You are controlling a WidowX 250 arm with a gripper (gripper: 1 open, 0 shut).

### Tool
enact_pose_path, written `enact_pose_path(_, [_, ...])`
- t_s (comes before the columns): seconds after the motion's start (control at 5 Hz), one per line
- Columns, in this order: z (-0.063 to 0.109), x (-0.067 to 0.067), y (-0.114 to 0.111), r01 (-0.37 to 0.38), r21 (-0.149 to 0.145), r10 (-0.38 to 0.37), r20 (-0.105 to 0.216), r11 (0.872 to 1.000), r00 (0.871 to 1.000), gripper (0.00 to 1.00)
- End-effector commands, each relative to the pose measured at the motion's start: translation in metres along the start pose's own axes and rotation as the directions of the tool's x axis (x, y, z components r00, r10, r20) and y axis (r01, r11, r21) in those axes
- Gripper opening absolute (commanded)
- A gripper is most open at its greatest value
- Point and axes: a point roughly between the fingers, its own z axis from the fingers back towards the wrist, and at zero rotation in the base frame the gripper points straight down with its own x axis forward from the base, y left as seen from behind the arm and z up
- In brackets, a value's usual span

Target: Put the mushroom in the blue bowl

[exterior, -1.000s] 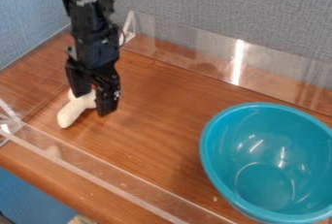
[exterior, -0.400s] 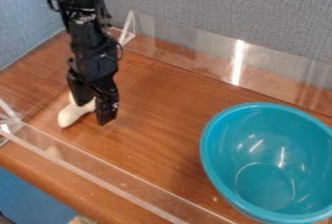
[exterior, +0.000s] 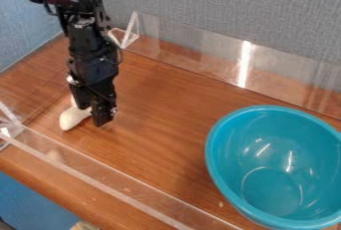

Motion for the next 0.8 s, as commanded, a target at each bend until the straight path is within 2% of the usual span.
enact_pose_path(0.0, [-0.003,-0.003,-0.008,0.073,-0.011,-0.073,-0.009,0.997,0.997,0.0])
enact_pose_path(0.4, [0.014,-0.002,-0.024,0.086,-0.006,-0.086,-0.004,0.996,0.996,0.0])
enact_pose_path(0.6, [0.031,-0.002,-0.033,0.032,0.001,-0.032,-0.005,0.999,0.999,0.0])
